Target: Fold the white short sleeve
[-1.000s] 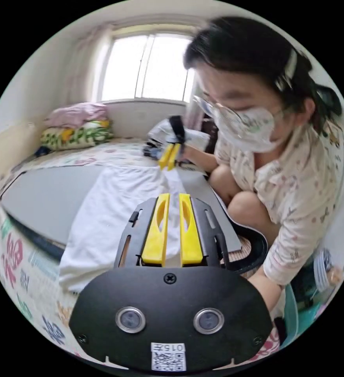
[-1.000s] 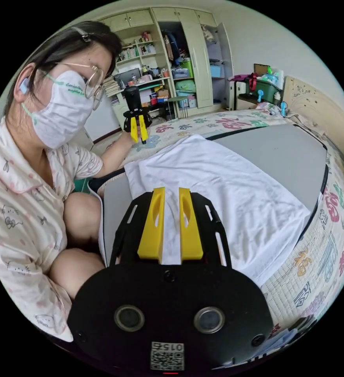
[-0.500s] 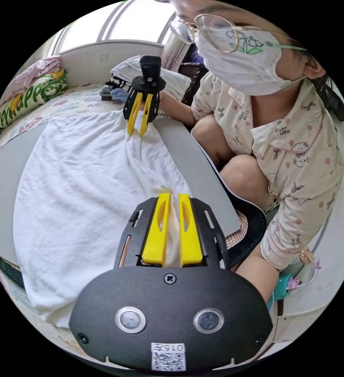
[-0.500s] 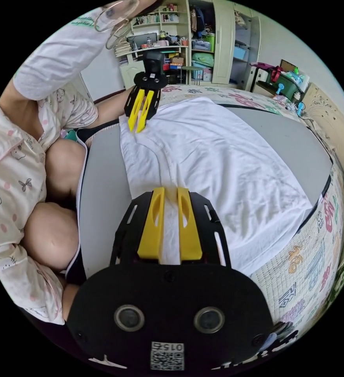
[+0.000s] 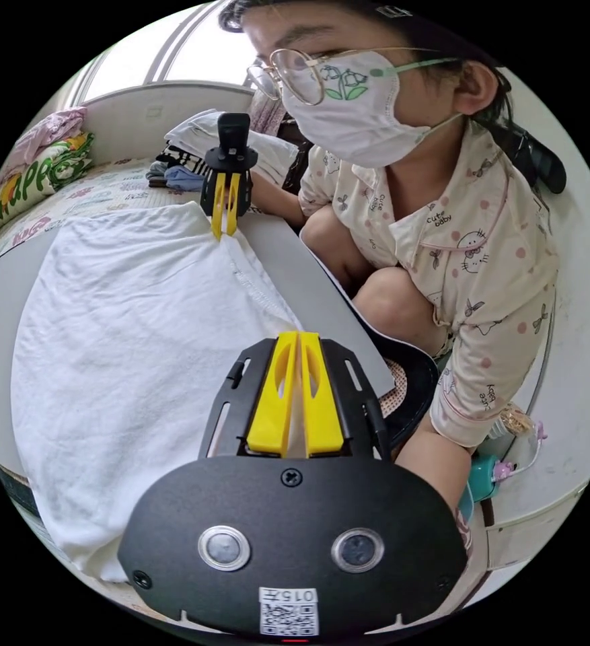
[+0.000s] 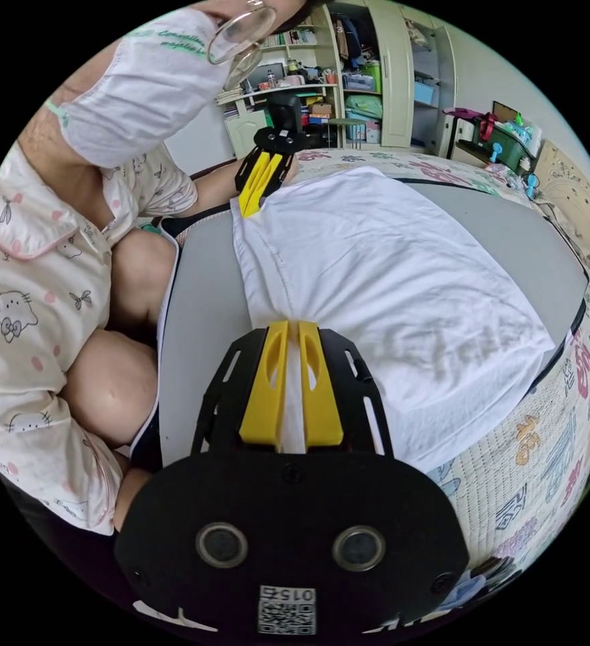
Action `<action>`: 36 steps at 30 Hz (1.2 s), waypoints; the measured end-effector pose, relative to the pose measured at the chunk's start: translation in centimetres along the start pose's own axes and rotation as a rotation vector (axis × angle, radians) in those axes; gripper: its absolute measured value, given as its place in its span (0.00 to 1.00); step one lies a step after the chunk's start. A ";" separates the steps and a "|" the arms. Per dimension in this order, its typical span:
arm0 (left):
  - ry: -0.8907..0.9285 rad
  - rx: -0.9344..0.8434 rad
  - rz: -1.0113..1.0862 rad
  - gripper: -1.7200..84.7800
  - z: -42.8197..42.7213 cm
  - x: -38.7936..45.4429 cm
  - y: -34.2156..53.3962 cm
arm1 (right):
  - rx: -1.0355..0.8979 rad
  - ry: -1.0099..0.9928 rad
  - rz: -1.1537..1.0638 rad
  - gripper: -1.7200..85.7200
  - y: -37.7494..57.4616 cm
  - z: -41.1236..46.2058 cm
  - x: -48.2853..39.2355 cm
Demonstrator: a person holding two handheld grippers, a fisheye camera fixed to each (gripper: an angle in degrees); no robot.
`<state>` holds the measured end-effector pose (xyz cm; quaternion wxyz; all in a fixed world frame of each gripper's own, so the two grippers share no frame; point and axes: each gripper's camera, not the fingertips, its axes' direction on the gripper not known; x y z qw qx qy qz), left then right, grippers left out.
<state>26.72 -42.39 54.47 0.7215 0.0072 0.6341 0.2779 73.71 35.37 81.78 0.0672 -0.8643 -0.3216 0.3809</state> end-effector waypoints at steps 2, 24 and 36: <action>0.029 -0.063 -0.039 0.02 0.2 -0.9 0.0 | -0.006 -0.015 0.001 0.07 -0.7 -0.6 -0.4; -0.368 0.417 -0.756 0.09 -22.9 -25.5 -10.1 | 0.117 0.310 0.134 0.13 -0.8 -10.1 -4.3; -0.449 0.224 -0.982 0.09 -21.3 -38.3 -13.8 | 0.166 0.309 0.112 0.09 -4.3 -11.1 -7.5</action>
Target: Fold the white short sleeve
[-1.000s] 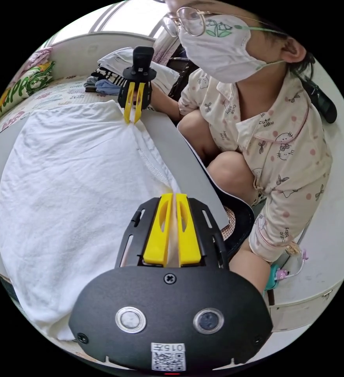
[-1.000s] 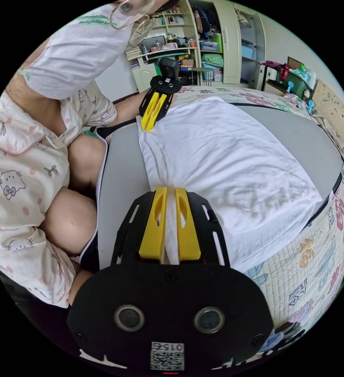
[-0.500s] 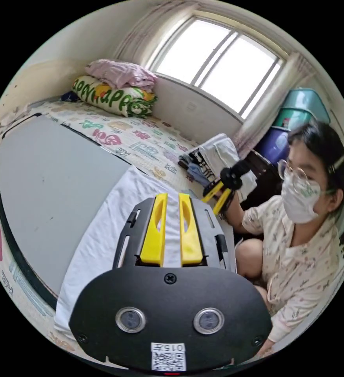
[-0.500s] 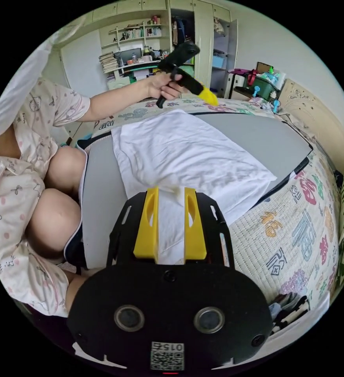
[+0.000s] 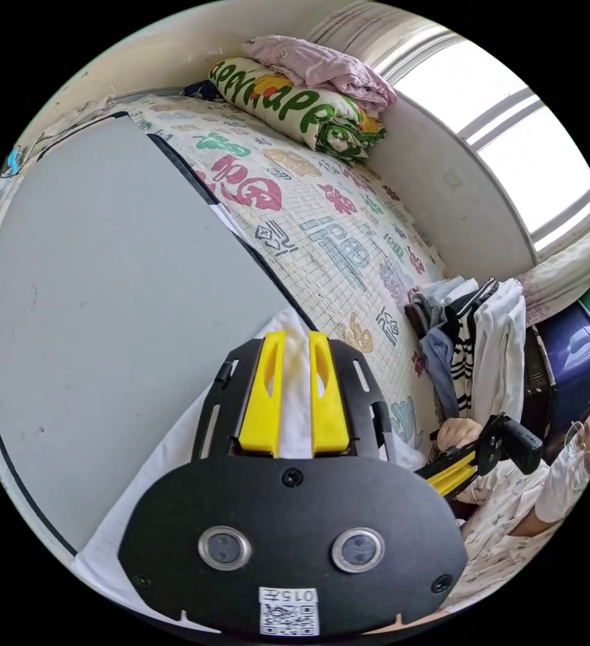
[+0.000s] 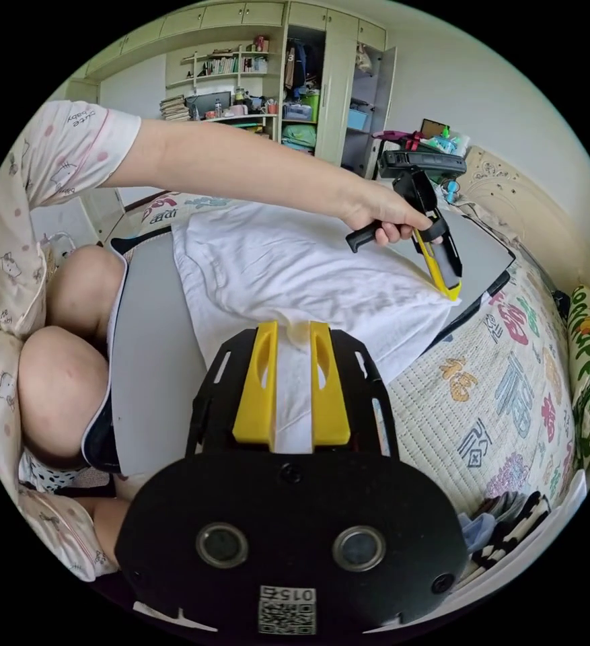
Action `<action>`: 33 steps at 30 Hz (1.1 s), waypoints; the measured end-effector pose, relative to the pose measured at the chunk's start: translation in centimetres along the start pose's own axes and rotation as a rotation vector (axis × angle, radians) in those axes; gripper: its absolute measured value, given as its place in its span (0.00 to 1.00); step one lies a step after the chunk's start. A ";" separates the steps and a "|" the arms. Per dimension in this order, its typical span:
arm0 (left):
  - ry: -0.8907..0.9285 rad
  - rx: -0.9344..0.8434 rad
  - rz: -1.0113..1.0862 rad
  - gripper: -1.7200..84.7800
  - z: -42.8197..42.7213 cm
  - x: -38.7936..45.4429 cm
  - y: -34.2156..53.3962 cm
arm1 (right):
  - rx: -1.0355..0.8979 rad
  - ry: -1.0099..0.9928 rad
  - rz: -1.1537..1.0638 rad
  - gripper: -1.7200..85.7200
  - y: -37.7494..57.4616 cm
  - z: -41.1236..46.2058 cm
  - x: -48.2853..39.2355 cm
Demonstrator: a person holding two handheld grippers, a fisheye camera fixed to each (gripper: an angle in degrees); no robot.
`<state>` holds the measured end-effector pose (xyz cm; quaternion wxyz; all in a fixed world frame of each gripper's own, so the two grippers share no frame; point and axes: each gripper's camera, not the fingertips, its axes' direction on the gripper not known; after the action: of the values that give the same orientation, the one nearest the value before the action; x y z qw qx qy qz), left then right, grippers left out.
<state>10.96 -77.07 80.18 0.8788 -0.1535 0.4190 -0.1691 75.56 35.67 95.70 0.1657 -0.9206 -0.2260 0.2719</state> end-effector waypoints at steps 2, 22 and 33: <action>-0.035 -0.018 -0.013 0.09 0.0 -0.5 -0.4 | 0.025 -0.022 0.006 0.07 -0.6 -0.3 0.0; -0.158 0.032 0.106 0.09 -5.3 1.6 -3.2 | -0.033 -0.062 0.365 0.13 -1.5 -13.1 3.2; -0.184 -0.004 0.135 0.10 -4.0 1.2 -3.6 | -0.237 -0.163 0.353 0.15 -5.2 -11.2 0.4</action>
<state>7.93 -81.34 78.48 0.9226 -0.1413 0.3464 -0.0941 80.63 38.22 106.63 -0.0125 -0.9340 -0.1043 0.3415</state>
